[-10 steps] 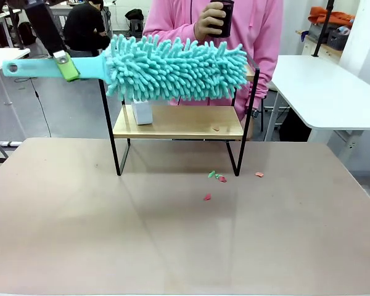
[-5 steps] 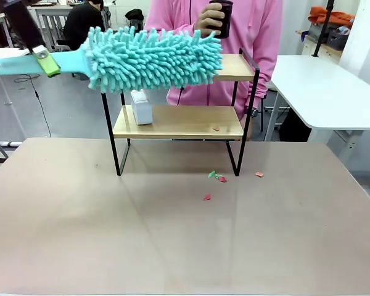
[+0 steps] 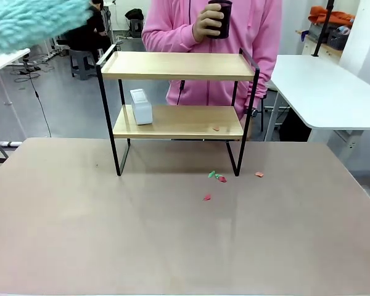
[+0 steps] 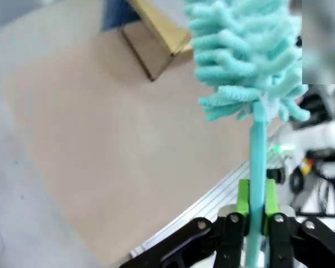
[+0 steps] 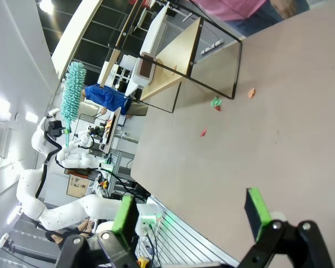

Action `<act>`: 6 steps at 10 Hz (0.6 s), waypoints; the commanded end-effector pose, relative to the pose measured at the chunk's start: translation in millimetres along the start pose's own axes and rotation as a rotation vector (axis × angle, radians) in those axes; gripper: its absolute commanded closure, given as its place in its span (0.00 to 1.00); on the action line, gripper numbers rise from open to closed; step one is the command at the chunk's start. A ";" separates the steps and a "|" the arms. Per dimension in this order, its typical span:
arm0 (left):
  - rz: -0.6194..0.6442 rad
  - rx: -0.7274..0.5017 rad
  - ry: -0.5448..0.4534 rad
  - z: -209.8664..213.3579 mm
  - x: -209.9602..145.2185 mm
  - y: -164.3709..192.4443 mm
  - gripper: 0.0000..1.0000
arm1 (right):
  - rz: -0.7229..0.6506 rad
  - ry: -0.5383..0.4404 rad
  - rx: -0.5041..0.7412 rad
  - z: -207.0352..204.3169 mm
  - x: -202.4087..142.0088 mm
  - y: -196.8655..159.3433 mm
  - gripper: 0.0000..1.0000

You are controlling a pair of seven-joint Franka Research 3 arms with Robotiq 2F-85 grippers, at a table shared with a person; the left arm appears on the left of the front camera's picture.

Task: Clean the shelf.
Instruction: Clean the remaining tier of the Shelf with the Duster once objects are removed.

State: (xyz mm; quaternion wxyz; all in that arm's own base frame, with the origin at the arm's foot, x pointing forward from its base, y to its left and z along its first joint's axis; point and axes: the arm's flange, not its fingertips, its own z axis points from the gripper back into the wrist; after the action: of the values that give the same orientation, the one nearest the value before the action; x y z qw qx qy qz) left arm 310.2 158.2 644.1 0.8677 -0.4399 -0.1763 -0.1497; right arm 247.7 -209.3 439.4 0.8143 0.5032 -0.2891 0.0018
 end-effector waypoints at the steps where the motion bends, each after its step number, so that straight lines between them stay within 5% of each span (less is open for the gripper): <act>1: 0.294 -0.019 -0.292 -5.5 -28.7 37.9 0.88 | 0.028 -0.019 0.016 -0.1 3.7 0.3 0.00; 3: 0.507 0.052 -0.218 -26.1 -21.8 74.2 0.88 | 0.028 -0.019 0.016 -0.1 3.7 0.3 0.00; 4: 0.279 0.021 -0.168 15.8 -49.4 64.1 0.88 | 0.028 -0.019 0.016 -0.1 3.7 0.3 0.00; 6: 0.279 0.021 -0.168 15.8 -49.4 64.1 0.88 | 0.028 -0.019 0.016 -0.1 3.7 0.3 0.00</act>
State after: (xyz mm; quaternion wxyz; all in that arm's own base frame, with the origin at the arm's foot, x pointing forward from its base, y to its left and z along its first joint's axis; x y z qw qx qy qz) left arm 296.7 208.7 576.4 0.8705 -0.4571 -0.1780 0.0402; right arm 247.7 -209.3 439.5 0.8144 0.5031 -0.2891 0.0019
